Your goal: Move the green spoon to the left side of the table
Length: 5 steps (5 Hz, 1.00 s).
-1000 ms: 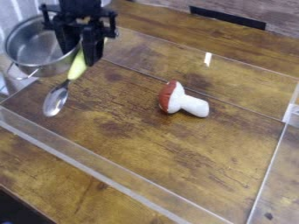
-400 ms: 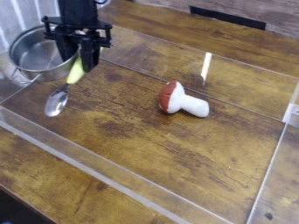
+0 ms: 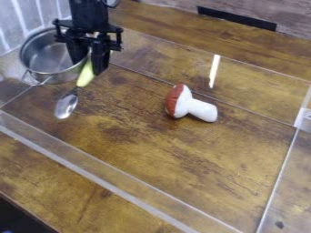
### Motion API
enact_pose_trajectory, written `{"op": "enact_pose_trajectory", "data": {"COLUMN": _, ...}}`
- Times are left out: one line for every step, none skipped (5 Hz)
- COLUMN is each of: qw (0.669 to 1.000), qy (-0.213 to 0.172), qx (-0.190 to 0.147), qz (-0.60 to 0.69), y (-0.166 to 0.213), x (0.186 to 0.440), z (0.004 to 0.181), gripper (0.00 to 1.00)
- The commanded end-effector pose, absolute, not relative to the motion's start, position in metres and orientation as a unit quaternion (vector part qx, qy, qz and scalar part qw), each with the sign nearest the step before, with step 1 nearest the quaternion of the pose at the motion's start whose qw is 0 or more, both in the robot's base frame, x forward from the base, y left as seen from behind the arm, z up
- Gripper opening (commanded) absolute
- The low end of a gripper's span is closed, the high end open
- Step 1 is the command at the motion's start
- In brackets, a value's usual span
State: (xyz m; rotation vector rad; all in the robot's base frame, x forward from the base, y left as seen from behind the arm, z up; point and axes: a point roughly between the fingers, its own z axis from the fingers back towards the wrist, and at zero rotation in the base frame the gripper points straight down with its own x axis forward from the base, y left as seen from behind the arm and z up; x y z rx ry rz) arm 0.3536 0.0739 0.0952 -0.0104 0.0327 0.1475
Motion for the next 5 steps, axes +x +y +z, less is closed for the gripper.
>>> {"op": "enact_pose_trajectory", "data": {"qw": 0.994, "qy": -0.020, "qx": 0.002, "qz": 0.107, "y": 0.083, "x": 0.369, "z": 0.121, "gripper": 0.00}}
{"op": "enact_pose_trajectory", "data": {"qw": 0.991, "qy": -0.016, "qx": 0.003, "qz": 0.132, "y": 0.081, "x": 0.376, "z": 0.123, "gripper": 0.00}}
{"op": "enact_pose_trajectory", "data": {"qw": 0.992, "qy": -0.014, "qx": 0.002, "qz": 0.124, "y": 0.077, "x": 0.379, "z": 0.114, "gripper": 0.00}}
{"op": "enact_pose_trajectory", "data": {"qw": 0.993, "qy": -0.012, "qx": 0.000, "qz": 0.116, "y": 0.071, "x": 0.382, "z": 0.106, "gripper": 0.00}}
{"op": "enact_pose_trajectory", "data": {"qw": 0.990, "qy": -0.011, "qx": -0.002, "qz": 0.137, "y": 0.073, "x": 0.395, "z": 0.105, "gripper": 0.00}}
